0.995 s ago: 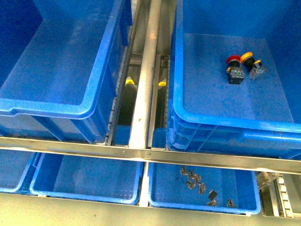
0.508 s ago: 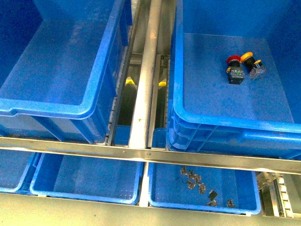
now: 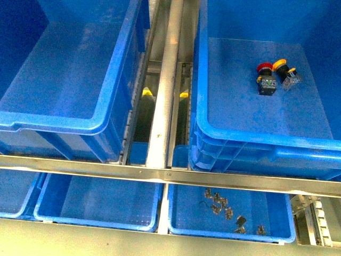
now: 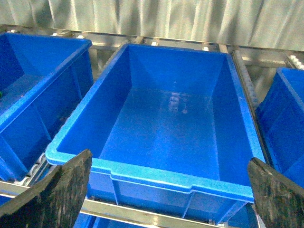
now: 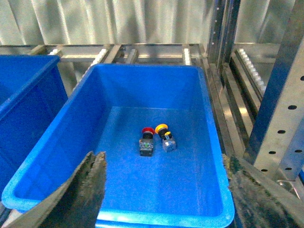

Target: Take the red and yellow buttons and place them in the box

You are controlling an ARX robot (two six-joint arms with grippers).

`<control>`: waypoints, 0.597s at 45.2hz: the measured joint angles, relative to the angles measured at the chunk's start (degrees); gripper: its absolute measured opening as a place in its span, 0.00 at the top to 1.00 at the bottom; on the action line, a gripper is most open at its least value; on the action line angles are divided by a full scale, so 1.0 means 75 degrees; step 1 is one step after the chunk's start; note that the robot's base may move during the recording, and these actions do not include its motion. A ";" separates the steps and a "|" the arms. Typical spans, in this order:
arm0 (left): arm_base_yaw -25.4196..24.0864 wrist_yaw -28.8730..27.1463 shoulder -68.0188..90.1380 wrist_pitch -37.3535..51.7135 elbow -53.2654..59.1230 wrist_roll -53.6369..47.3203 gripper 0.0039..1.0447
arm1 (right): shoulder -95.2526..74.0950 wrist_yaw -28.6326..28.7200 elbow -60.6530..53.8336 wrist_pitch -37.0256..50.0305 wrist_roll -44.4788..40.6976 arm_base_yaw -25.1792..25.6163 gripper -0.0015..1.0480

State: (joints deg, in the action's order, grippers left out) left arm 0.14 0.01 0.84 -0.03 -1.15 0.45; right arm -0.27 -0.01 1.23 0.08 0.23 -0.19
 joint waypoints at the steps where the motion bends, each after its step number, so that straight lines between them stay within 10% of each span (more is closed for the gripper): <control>1: 0.0000 0.0000 0.0000 0.0000 0.0000 0.0000 0.07 | 0.0000 0.0000 0.0000 0.0000 -0.0003 0.0000 0.22; 7: 0.0000 0.0000 0.0000 0.0000 0.0000 0.0000 0.07 | 0.0000 0.0000 0.0000 0.0000 0.0003 0.0000 0.05; 27: 0.0000 0.0000 0.0000 0.0000 0.0000 0.0000 0.07 | 0.0000 0.0000 0.0000 0.0000 -0.0003 0.0000 0.06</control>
State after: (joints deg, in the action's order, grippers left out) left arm 0.14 0.01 0.84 -0.03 -1.15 0.45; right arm -0.27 -0.01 1.23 0.08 0.21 -0.19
